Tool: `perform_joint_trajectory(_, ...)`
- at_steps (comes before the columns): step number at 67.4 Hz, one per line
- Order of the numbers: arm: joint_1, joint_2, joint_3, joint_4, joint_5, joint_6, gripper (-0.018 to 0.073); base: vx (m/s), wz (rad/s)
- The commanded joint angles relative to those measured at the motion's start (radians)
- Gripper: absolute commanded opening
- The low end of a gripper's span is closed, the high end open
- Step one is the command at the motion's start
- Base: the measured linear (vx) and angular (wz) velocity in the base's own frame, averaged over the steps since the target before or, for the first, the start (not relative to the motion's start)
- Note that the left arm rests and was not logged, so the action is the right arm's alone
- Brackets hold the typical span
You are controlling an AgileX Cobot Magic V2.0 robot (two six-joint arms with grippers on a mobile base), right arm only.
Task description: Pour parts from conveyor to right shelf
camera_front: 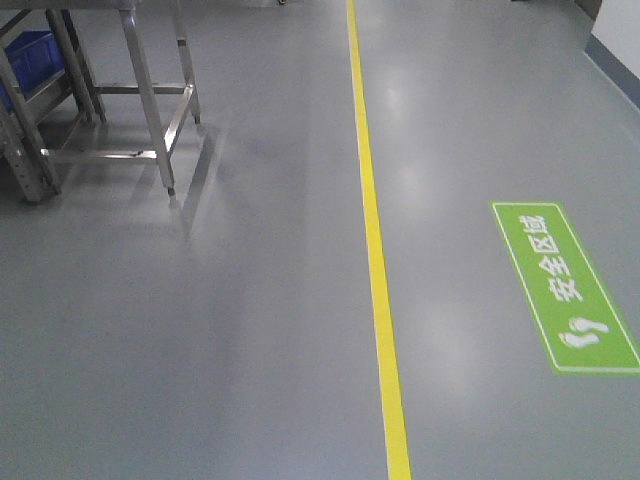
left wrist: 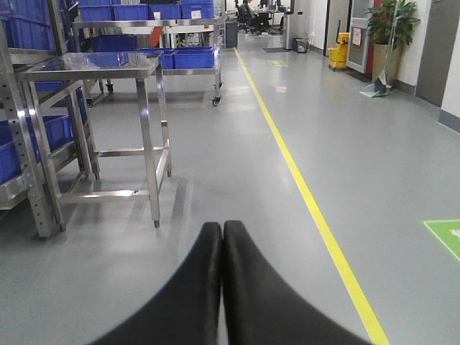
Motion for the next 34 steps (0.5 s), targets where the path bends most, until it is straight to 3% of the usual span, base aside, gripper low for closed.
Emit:
perform_joint_trajectory(1,0.003,0.014,-0.028,0.004,-0.079,0.001,-0.0006,0.70,0.06)
perform_joint_trajectory(34,0.003,0.014,-0.028,0.004,-0.078,0.001,-0.0006,0.71,0.01)
